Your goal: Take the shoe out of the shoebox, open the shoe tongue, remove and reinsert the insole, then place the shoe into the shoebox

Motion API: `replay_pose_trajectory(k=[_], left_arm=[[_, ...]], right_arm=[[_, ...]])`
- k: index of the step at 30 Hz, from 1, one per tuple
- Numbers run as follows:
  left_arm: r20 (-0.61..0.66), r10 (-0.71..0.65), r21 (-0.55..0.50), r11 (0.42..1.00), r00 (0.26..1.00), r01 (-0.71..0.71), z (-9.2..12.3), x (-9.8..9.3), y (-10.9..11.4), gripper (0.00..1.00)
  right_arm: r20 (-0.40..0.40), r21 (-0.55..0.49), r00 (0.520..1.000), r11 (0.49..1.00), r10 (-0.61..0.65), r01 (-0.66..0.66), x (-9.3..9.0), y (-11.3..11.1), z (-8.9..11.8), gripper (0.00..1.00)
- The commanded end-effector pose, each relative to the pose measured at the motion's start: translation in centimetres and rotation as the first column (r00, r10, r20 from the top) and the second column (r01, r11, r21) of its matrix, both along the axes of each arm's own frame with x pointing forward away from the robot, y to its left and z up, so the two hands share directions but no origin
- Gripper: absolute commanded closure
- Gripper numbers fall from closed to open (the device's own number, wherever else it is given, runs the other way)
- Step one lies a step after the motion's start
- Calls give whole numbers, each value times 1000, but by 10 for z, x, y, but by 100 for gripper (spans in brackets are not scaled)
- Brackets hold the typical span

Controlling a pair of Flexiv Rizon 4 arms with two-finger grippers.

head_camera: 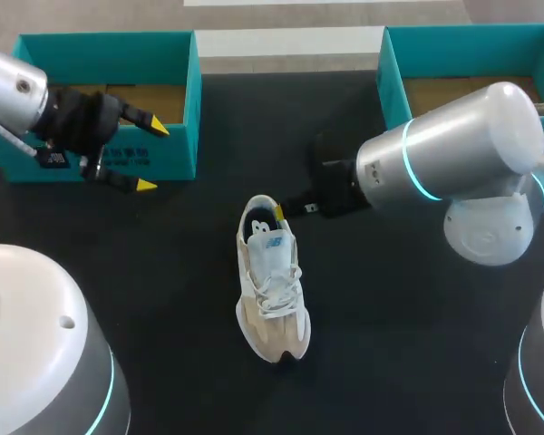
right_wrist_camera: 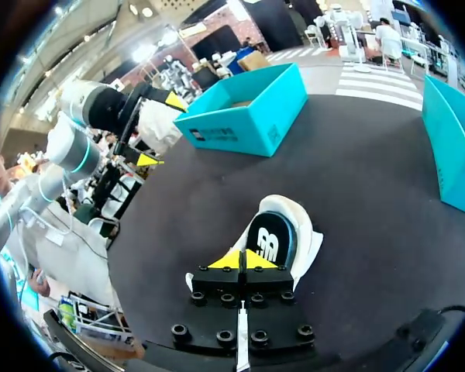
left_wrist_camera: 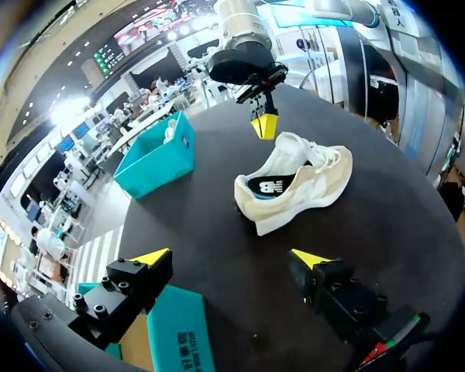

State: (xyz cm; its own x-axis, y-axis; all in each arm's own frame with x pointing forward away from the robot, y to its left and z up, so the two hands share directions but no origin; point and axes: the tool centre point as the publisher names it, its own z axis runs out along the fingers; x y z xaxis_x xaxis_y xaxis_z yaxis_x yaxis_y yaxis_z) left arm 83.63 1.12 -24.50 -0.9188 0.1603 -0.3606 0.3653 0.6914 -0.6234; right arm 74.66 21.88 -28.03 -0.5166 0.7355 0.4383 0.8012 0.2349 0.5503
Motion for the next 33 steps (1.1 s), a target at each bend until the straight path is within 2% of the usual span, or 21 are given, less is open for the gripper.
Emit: replay_pose_trajectory(k=[1,7,9,13,17,23,30,33], left_arm=[[-4,-3,4,1000,1000,3,0,2,-2,0],[-4,-3,4,1000,1000,3,0,2,-2,0],[-4,-3,4,1000,1000,3,0,2,-2,0],[-4,-3,4,1000,1000,3,0,2,-2,0],[-4,-3,4,1000,1000,3,0,2,-2,0],[-4,-3,4,1000,1000,3,0,2,-2,0],[-4,-3,4,1000,1000,3,0,2,-2,0],[-4,-3,4,1000,1000,3,0,2,-2,0]], right_arm=[[-7,-115,994,988,-105,104,2,4,-2,100],[-6,-258,972,939,-236,226,5,11,-3,100],[-17,-327,967,915,-254,235,6,14,-3,100],[8,-396,952,873,-306,284,6,20,-2,100],[8,-436,949,853,-316,288,8,27,-9,100],[11,-495,937,812,-348,308,4,27,-25,100],[-29,-511,935,809,-354,291,9,21,-46,100],[-29,-505,933,811,-358,295,10,21,-47,100]])
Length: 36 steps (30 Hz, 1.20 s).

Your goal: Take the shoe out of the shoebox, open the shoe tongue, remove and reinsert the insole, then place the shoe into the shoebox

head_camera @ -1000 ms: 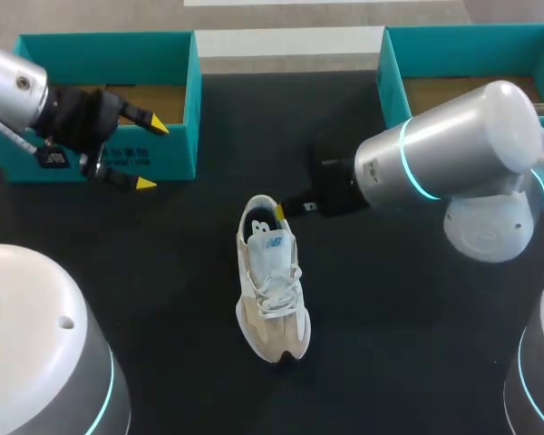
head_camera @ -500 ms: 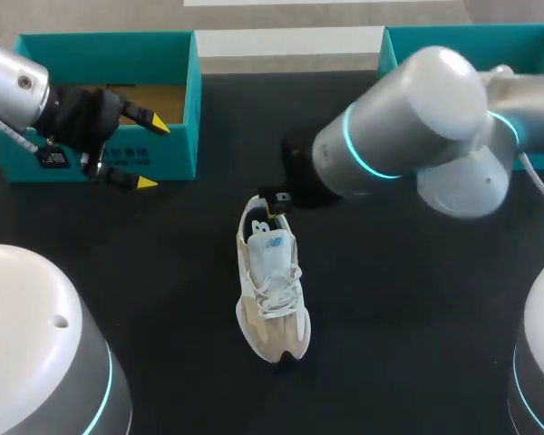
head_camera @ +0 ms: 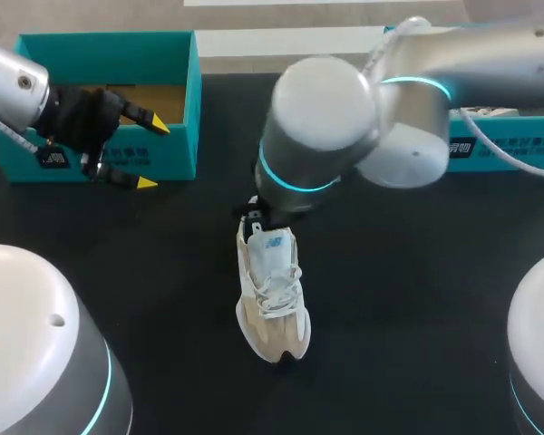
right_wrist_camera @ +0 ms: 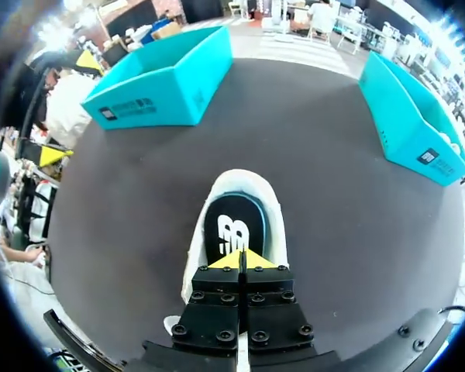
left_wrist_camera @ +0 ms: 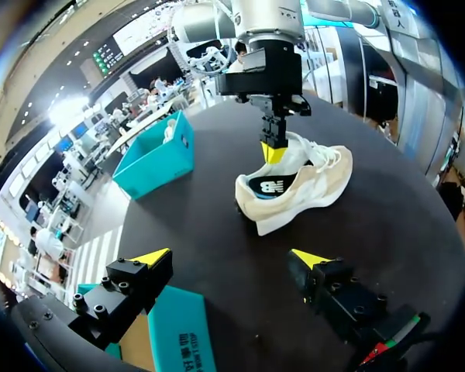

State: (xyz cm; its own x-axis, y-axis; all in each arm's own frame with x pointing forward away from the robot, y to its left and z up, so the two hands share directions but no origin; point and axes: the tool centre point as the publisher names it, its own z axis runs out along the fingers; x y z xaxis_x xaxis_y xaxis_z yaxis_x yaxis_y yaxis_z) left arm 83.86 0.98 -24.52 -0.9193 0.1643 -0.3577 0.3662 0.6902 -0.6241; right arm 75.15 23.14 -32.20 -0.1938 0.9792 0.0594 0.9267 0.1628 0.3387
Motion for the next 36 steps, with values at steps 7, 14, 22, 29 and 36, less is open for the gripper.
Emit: replay_pose_trajectory(k=[7,14,22,29,36], left_arm=[[-1,1,3,1000,1000,-1,1,-1,0,0],[-1,1,3,1000,1000,-1,1,-1,0,0],[-1,1,3,1000,1000,-1,1,-1,0,0],[-1,1,3,1000,1000,-1,1,-1,0,0],[-1,1,3,1000,1000,-1,1,-1,0,0]], right_arm=[[-24,-21,1000,1000,-11,11,1,9,-11,100],[-66,-31,998,1000,-2,0,-5,10,-12,100],[-136,-51,990,998,36,-43,0,7,-14,100],[-184,-41,982,998,46,-55,0,5,-17,100],[-210,-38,977,998,44,-54,-7,9,-22,100]])
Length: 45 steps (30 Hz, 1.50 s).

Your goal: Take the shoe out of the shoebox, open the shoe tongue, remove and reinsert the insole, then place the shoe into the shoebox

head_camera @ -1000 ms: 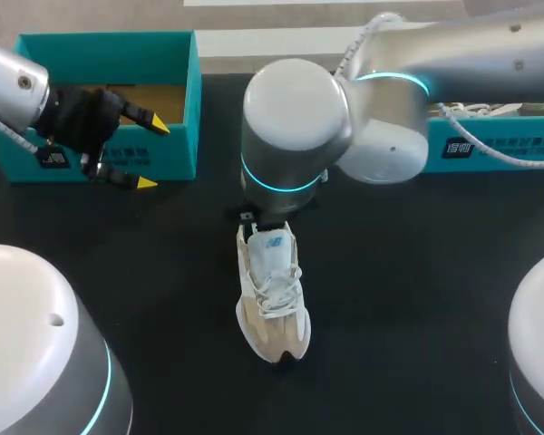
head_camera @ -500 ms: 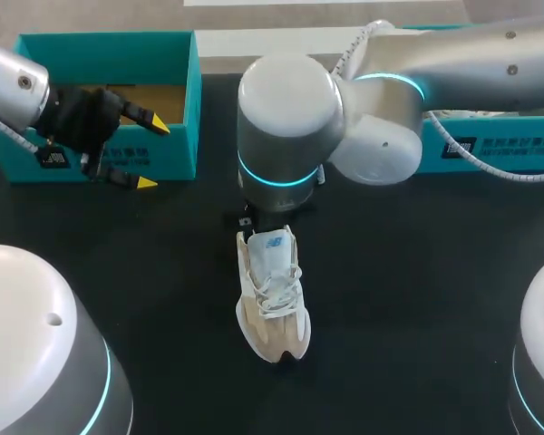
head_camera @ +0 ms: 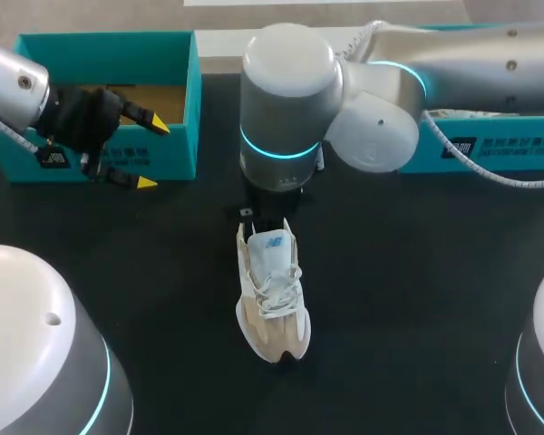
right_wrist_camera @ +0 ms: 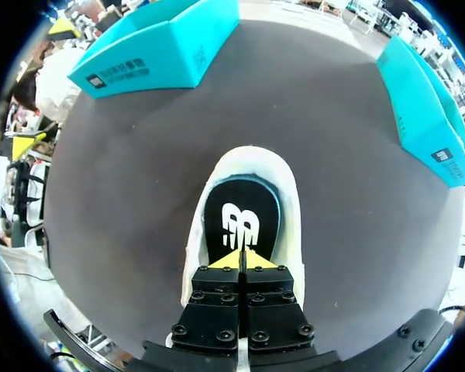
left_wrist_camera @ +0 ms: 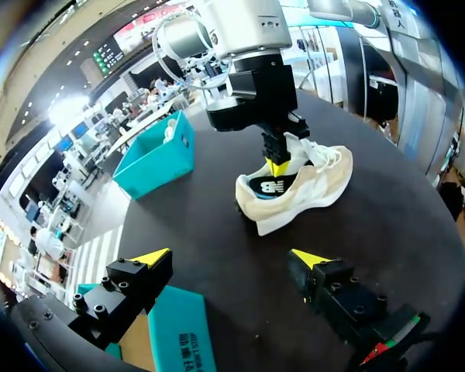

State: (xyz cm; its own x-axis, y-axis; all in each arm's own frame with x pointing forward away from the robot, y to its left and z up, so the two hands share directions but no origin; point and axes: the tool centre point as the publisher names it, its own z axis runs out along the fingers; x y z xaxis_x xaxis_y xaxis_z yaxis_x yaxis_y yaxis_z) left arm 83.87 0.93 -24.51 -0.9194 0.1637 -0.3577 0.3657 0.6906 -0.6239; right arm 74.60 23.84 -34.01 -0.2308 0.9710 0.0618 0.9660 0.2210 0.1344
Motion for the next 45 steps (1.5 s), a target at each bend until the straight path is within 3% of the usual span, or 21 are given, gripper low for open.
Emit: replay_pose_trajectory(k=[1,21,32,42,45], left_arm=[[-1,0,3,1000,1000,0,0,-1,0,0],[-1,0,3,1000,1000,0,0,-1,0,0],[-1,0,3,1000,1000,0,0,-1,0,0],[-1,0,3,1000,1000,0,0,-1,0,0],[-1,0,3,1000,1000,0,0,-1,0,0]], right_arm=[[-4,-3,1000,1000,-4,4,-2,2,-5,100],[-92,10,995,1000,25,-24,-2,4,-35,100],[-64,-6,997,999,34,-34,6,5,-24,100],[-76,15,996,999,52,-51,14,11,-41,100],[-70,7,996,999,50,-50,14,8,-36,100]])
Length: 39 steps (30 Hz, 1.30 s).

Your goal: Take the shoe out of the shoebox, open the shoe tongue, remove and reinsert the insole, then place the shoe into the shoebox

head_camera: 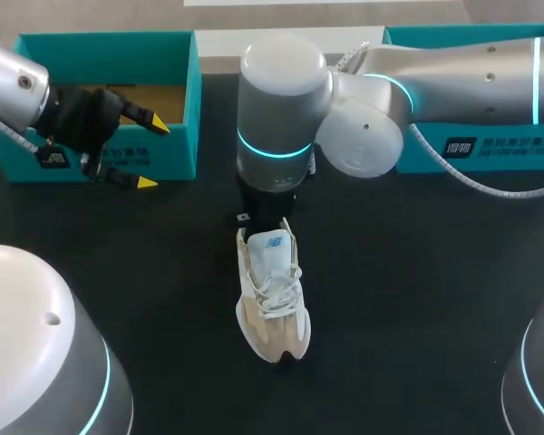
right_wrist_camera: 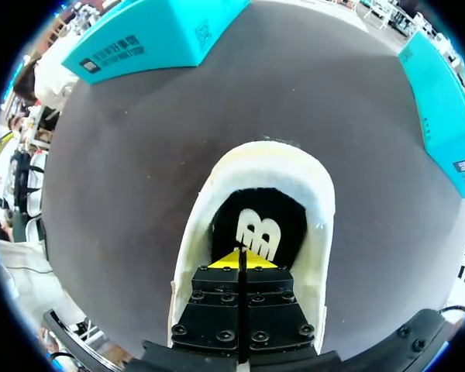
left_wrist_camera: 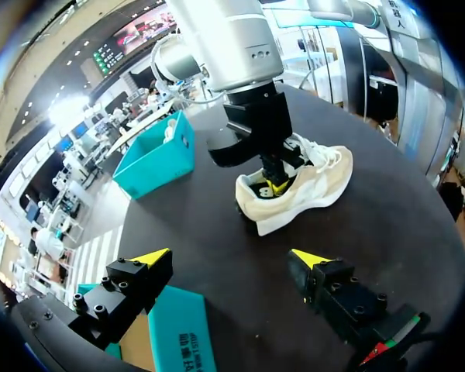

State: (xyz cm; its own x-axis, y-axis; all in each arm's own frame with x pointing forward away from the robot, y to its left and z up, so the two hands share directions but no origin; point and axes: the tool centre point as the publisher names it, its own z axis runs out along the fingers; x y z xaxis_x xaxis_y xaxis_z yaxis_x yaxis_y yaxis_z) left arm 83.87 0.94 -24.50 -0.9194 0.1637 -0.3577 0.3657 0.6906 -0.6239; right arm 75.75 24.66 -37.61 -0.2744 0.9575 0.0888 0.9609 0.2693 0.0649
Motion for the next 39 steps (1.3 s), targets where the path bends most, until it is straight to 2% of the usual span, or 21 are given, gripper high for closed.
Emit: replay_pose_trajectory(k=[1,5,11,19,24,27,35,39], left_arm=[[-1,0,3,1000,1000,0,0,-1,0,0],[-1,0,3,1000,1000,0,0,-1,0,0],[-1,0,3,1000,1000,0,0,-1,0,0],[-1,0,3,1000,1000,0,0,-1,0,0],[-1,0,3,1000,1000,0,0,-1,0,0],[-1,0,3,1000,1000,0,0,-1,0,0],[-1,0,3,1000,1000,0,0,-1,0,0],[-1,0,3,1000,1000,0,0,-1,0,0]], right_arm=[[12,-7,1000,1000,0,1,3,-1,4,100],[30,-16,1000,1000,7,-6,11,-3,7,100],[43,-22,999,999,25,-24,21,-2,-7,100],[81,-79,997,997,14,-8,22,-2,-19,100],[156,-130,988,991,2,18,22,-5,-3,100],[173,-134,985,991,15,9,28,-5,-2,100],[198,-151,979,988,45,-15,40,-3,-17,100],[185,-156,982,988,43,-14,42,-6,-27,100]])
